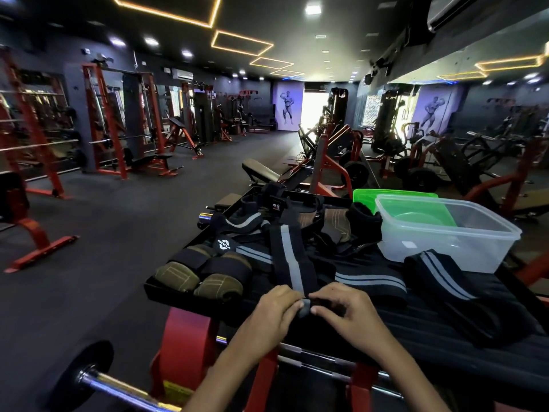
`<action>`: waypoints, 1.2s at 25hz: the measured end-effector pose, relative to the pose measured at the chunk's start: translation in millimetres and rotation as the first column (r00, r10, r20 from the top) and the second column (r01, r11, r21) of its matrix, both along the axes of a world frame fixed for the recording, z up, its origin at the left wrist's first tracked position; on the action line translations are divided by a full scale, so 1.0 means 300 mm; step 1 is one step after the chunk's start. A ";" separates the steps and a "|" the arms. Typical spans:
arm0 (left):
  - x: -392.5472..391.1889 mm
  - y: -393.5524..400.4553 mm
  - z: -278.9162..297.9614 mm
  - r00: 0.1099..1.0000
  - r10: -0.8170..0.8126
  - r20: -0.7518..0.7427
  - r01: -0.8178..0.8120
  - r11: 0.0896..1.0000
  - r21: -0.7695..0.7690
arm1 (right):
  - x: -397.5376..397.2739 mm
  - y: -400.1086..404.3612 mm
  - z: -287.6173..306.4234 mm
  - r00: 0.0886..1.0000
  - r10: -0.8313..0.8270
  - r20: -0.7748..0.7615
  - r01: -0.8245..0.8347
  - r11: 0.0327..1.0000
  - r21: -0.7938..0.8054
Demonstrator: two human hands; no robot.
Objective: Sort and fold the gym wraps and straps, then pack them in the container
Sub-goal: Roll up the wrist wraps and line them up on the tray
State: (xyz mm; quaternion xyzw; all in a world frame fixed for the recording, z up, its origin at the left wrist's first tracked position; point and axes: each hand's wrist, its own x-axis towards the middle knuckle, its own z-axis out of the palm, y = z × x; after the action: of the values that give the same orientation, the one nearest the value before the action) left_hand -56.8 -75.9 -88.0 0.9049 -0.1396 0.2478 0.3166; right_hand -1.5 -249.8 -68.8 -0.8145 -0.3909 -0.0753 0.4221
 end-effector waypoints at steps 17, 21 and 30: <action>-0.029 -0.045 0.039 0.967 0.148 -0.208 -0.071 0.938 0.338 | -0.004 0.008 -0.009 0.999 0.034 0.038 -0.033 0.999 -0.025; -0.030 -0.041 0.052 0.961 0.113 -0.254 -0.026 0.946 0.323 | -0.007 0.003 0.001 0.998 0.050 -0.046 -0.053 0.997 -0.059; -0.003 0.014 0.037 0.957 -0.014 -0.290 0.038 0.996 0.078 | -0.010 0.011 0.004 0.988 0.030 -0.151 -0.041 0.997 -0.071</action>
State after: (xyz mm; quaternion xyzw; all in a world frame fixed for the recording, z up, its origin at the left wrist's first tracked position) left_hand -57.8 -71.7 -76.9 0.9419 -0.1139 0.1028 0.2989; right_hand -4.6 -246.4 -67.6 -0.8258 -0.3749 0.0080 0.4213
